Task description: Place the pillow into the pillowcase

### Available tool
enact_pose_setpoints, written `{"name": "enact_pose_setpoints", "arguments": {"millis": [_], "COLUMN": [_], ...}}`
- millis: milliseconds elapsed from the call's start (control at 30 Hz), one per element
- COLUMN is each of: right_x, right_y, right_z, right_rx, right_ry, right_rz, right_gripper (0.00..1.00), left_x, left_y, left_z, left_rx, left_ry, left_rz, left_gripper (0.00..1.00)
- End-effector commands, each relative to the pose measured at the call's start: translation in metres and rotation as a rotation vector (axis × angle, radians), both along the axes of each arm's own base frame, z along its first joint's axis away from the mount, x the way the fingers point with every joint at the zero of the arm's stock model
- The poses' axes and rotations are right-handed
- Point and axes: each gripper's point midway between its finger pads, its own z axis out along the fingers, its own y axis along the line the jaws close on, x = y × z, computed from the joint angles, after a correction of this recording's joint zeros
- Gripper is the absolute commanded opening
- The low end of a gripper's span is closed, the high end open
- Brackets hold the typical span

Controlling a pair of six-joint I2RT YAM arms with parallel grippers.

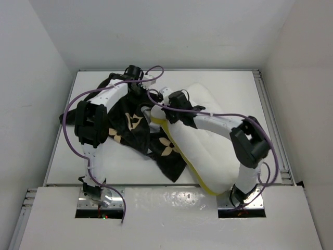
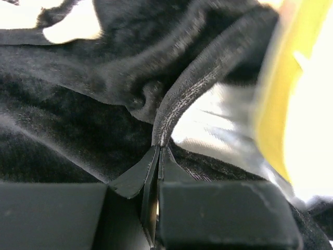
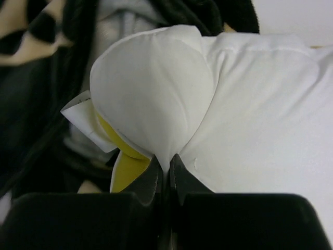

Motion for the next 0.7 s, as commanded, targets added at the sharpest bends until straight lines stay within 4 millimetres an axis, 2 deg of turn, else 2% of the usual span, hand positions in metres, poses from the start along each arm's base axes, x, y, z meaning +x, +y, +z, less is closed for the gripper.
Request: {"name": "enact_pose_setpoints", "arguments": {"millis": [0, 67, 133, 233, 467, 567, 633, 667], "right_x": [-0.046, -0.078, -0.103, -0.141, -0.171, -0.189, -0.207, -0.211], "right_y": [0.016, 0.019, 0.015, 0.020, 0.015, 0.015, 0.019, 0.020], "right_z": [0.038, 0.054, 0.058, 0.056, 0.095, 0.089, 0.082, 0.081], "right_rx": [0.111, 0.174, 0.170, 0.153, 0.179, 0.161, 0.170, 0.169], "right_ry": [-0.014, -0.016, -0.028, 0.006, -0.086, -0.036, 0.059, 0.087], "right_rz": [0.218, 0.330, 0.424, 0.540, 0.614, 0.686, 0.756, 0.763], "right_gripper": [0.00, 0.00, 0.00, 0.00, 0.00, 0.00, 0.08, 0.15], "left_x": [0.009, 0.010, 0.011, 0.011, 0.010, 0.010, 0.012, 0.013], "left_y": [-0.004, -0.004, -0.004, -0.003, -0.002, -0.003, -0.003, -0.003], "left_z": [0.034, 0.035, 0.039, 0.040, 0.038, 0.041, 0.045, 0.045], "left_rx": [-0.041, -0.038, -0.037, -0.032, -0.031, -0.033, -0.034, -0.030], "left_ry": [-0.080, -0.081, -0.091, -0.098, -0.088, -0.095, -0.106, -0.106], "left_rz": [-0.005, -0.007, -0.007, -0.006, -0.005, -0.012, -0.013, -0.014], "left_gripper": [0.00, 0.00, 0.00, 0.00, 0.00, 0.00, 0.00, 0.00]}}
